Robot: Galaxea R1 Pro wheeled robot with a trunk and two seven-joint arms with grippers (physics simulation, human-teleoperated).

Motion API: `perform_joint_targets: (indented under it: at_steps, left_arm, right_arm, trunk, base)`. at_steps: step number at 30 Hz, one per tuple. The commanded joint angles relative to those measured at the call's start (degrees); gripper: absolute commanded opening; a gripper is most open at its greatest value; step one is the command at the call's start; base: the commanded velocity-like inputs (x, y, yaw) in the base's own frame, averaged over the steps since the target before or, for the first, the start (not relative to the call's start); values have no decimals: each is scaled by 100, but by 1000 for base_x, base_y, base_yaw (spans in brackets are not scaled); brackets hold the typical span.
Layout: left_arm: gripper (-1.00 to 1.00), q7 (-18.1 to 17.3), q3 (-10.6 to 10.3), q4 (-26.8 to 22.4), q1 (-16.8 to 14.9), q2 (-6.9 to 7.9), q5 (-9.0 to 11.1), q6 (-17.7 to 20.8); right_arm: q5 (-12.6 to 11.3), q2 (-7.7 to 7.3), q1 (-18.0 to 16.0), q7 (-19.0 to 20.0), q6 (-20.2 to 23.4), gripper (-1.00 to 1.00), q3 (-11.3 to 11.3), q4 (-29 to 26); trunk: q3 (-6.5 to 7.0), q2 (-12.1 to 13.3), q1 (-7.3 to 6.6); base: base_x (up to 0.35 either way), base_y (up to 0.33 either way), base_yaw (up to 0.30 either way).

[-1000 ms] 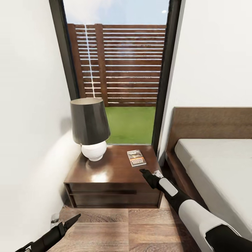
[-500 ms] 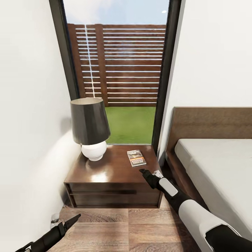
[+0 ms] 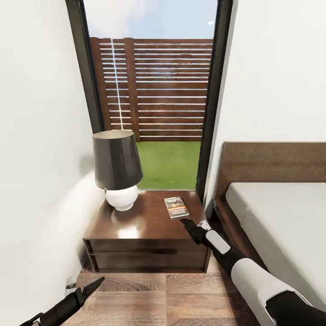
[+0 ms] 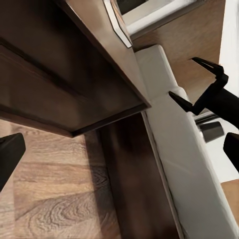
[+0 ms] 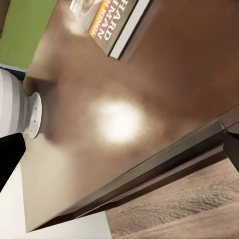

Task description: In the bedroom, move the book from the bed onto either nightstand, and place the two sandals side by side next to the bed.

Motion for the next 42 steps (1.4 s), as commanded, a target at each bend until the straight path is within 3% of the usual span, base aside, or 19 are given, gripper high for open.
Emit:
perform_joint_targets:
  at_steps: [1,8,42]
  left_arm:
    - [100,-21,42,1,-2,1,-37,53]
    - [100,-15,37,-1,-4,1,-42,81]
    - [100,-9,32,-1,-5,1,-52,81]
  right_arm:
    - [-48,-4,-3,-43,1,100,30,-11]
    - [-48,-4,-3,-46,3,100,30,-10]
    - [-46,-4,-4,-47,24,100,4,-10]
  trunk:
    - [17,0,-4]
    - [172,9,-22]
    - [783,1373,-768]
  base:
    - [0,0,0]
    - [0,0,0]
    - [0,0,0]
